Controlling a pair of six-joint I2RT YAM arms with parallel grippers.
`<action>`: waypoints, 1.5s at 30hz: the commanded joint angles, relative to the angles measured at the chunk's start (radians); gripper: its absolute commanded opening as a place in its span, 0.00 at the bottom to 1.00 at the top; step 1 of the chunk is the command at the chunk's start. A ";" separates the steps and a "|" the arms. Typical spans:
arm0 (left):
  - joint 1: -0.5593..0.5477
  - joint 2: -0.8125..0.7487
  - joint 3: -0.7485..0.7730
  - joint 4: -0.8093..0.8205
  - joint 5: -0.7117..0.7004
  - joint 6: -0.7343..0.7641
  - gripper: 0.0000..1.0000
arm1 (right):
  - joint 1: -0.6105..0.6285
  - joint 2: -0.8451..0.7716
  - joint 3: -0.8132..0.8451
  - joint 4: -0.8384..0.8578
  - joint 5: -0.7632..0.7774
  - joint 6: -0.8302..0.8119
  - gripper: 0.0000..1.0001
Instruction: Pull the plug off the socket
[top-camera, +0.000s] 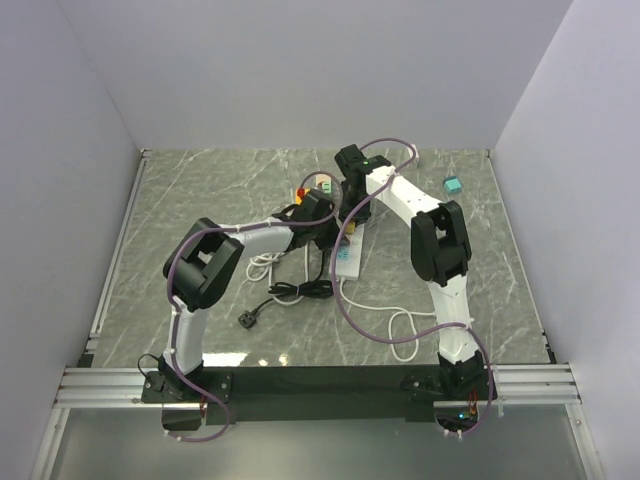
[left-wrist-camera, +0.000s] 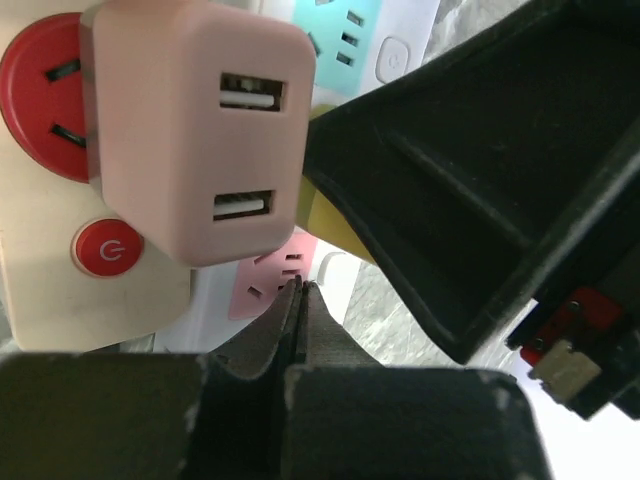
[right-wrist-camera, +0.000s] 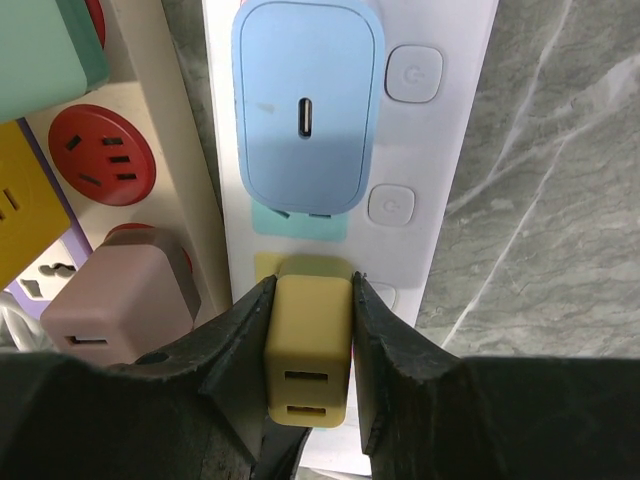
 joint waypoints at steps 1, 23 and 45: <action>0.004 0.070 -0.080 -0.150 -0.077 0.031 0.00 | 0.001 -0.137 0.026 -0.041 -0.041 -0.020 0.00; 0.006 0.115 -0.237 -0.096 -0.068 0.034 0.00 | -0.023 -0.196 0.172 -0.222 -0.132 -0.065 0.00; -0.011 -0.035 -0.053 -0.116 0.095 0.122 0.00 | -0.528 -0.159 -0.213 0.510 -0.204 0.513 0.00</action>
